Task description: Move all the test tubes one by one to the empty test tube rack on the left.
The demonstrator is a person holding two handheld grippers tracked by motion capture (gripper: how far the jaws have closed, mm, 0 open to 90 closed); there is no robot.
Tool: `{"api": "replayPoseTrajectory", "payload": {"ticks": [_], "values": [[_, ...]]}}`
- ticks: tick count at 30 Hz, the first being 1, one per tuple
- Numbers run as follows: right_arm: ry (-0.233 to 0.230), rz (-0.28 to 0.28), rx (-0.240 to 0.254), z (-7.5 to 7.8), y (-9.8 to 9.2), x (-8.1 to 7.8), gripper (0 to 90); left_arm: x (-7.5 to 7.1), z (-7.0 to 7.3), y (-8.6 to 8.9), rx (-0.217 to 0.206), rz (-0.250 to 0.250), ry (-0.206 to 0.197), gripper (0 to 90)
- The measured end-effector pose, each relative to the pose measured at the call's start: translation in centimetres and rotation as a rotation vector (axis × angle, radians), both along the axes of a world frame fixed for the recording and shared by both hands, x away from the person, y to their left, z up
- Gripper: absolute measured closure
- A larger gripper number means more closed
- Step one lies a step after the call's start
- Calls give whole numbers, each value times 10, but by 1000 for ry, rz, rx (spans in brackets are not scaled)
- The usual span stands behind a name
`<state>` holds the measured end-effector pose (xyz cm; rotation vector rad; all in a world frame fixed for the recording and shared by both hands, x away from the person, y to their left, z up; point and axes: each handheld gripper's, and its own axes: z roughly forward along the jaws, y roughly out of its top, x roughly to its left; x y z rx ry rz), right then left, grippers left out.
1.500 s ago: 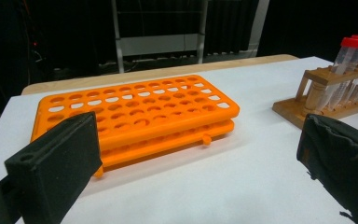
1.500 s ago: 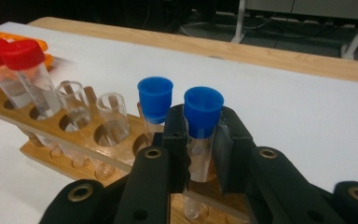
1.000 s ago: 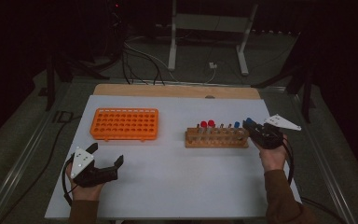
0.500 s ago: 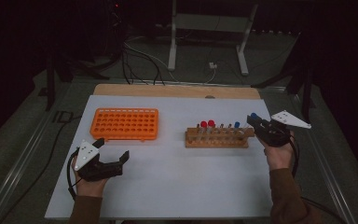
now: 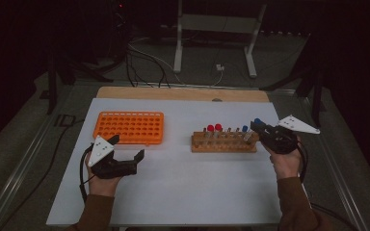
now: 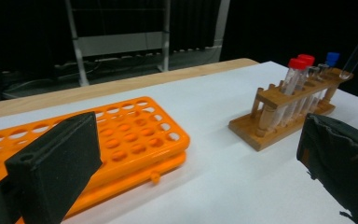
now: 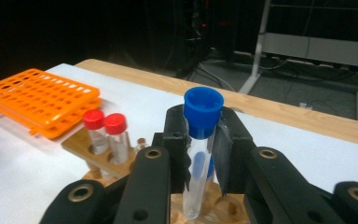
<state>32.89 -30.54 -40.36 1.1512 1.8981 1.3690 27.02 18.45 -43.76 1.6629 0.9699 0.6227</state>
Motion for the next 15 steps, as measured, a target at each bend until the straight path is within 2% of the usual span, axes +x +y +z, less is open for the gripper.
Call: {"api": "replayPoseTrajectory", "payload": {"ticks": [7, 15], "values": [[14, 49, 6, -5, 13, -6, 768, 11, 2, -20, 16, -39, -4, 0], [29, 104, 9, -10, 33, -7, 768, 19, 1, -39, 26, -62, -8, 0]]}}
